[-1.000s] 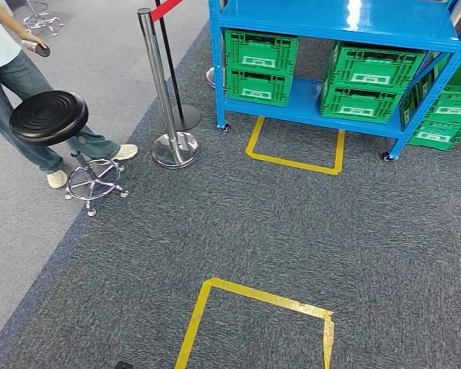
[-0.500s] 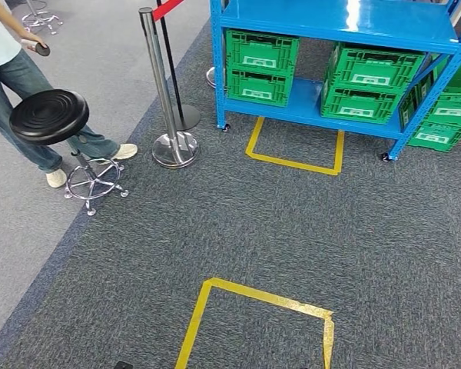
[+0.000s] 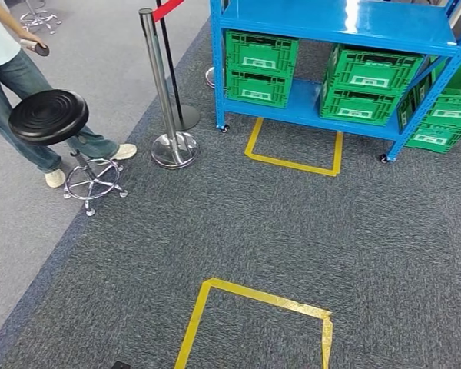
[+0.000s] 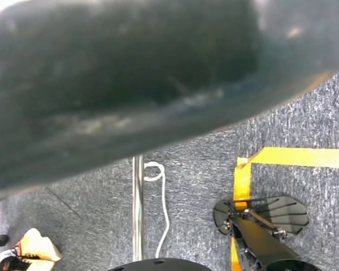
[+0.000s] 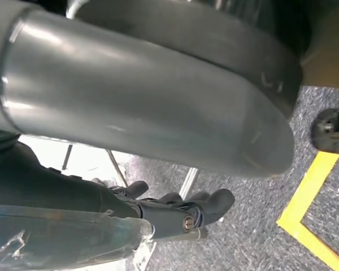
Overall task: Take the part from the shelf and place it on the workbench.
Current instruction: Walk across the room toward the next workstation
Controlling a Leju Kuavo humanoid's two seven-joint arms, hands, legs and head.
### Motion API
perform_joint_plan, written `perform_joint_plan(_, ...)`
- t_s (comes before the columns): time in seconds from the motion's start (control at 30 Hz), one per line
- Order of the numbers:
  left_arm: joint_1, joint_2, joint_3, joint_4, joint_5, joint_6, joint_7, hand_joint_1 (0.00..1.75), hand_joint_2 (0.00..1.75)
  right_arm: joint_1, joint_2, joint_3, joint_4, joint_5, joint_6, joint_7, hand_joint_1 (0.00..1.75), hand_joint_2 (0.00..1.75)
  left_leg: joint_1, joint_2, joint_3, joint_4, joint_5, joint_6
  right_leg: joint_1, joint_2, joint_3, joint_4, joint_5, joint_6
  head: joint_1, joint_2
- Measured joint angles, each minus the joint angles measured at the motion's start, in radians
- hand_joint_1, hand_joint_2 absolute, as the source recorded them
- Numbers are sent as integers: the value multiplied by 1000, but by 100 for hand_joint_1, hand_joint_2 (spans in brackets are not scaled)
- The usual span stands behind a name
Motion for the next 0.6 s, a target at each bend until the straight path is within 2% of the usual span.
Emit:
perform_joint_plan(0.03, 1, 0, 0, 2, 0, 0, 0, 0, 0, 1, -2, -2, 0, -1, 1, 0, 0, 0, 2, 2, 0, 1, -1, -3, -3, 0, -12, 23, 0, 5, 0, 0)
perform_joint_plan(0.07, 1, 0, 0, 3, 0, 0, 0, 0, 0, 2, -3, -3, 0, -1, 2, 0, 0, 0, 5, 4, 1, 4, -4, -9, -6, -1, -4, 5, 19, 11, 0, 0)
perform_joint_plan(0.13, 1, 0, 0, 6, 0, 0, 0, 0, 0, 3, -6, -5, 0, -3, 2, 0, 0, 0, 14, 6, 0, 17, -13, -27, -14, -9, 58, -116, 80, 26, 0, 0)
perform_joint_plan(0.17, 1, 2, 0, 7, 0, 0, 0, 0, 0, 2, -5, -5, -1, -3, 3, 0, 0, 0, 16, 7, -1, 28, -20, -37, -17, -10, 87, -172, 99, 28, 3, 0)
perform_joint_plan(0.2, 1, 4, 0, 7, 0, 1, 0, 0, 0, 1, -5, -5, -1, -4, 4, 0, 0, 0, 16, 8, -3, 37, -26, -45, -18, -8, 106, -205, 106, 23, 4, 0)
perform_joint_plan(0.23, 1, 5, 0, 8, 0, 1, 0, 0, 0, 0, -4, -6, -2, -5, 5, 0, 0, 0, 14, 8, -5, 42, -29, -52, -17, -5, 111, -213, 103, 12, 3, 0)
perform_joint_plan(0.3, 2, 6, 0, 8, 0, 1, 0, 0, 0, -1, -6, -6, -3, -5, 5, 0, 0, 0, 15, 9, -6, 45, -29, -58, -15, 2, 109, -204, 103, -16, -1, 0)
perform_joint_plan(0.37, 2, 6, 0, 9, 0, 1, 0, 0, 0, -1, -6, -8, -3, -6, 4, 0, 0, 0, 18, 14, -16, 69, -47, -64, -14, 3, 107, -202, 107, -31, -5, 0)
perform_joint_plan(0.4, 2, 6, 0, 9, 0, 2, 0, 0, 0, 0, -6, -9, -3, -6, 4, 0, 0, 0, 18, 17, -34, 107, -72, -67, -14, 3, 105, -203, 109, -36, -6, 0)
perform_joint_plan(0.47, 1, 6, 0, 9, 0, 2, 0, 0, 0, 1, -7, -11, -3, -6, 4, 0, 0, 0, 17, 21, -95, 238, -141, -69, -13, 4, 102, -203, 110, -42, -8, 0)
perform_joint_plan(0.5, 1, 5, 0, 9, 0, 2, 0, 0, 0, 2, -7, -11, -3, -6, 4, 0, 0, 0, 17, 21, -124, 299, -164, -69, -12, 5, 100, -203, 110, -44, -8, 0)
perform_joint_plan(0.53, 2, 5, 0, 10, 0, 2, 0, 0, 0, 3, -7, -12, -3, -6, 4, 0, 0, 0, 17, 21, -142, 335, -170, -67, -11, 7, 98, -203, 110, -45, -8, 0)
perform_joint_plan(0.57, 2, 5, 0, 10, 0, 2, 0, 0, 0, 3, -8, -13, -3, -6, 4, 0, 0, 0, 16, 21, -140, 332, -156, -64, -10, 11, 98, -203, 110, -45, -8, 0)
perform_joint_plan(0.6, 2, 5, 0, 11, 0, 2, 0, 0, 0, 3, -8, -13, -3, -6, 4, 0, 0, 0, 16, 20, -120, 291, -125, -59, -9, 16, 98, -203, 111, -45, -8, 0)
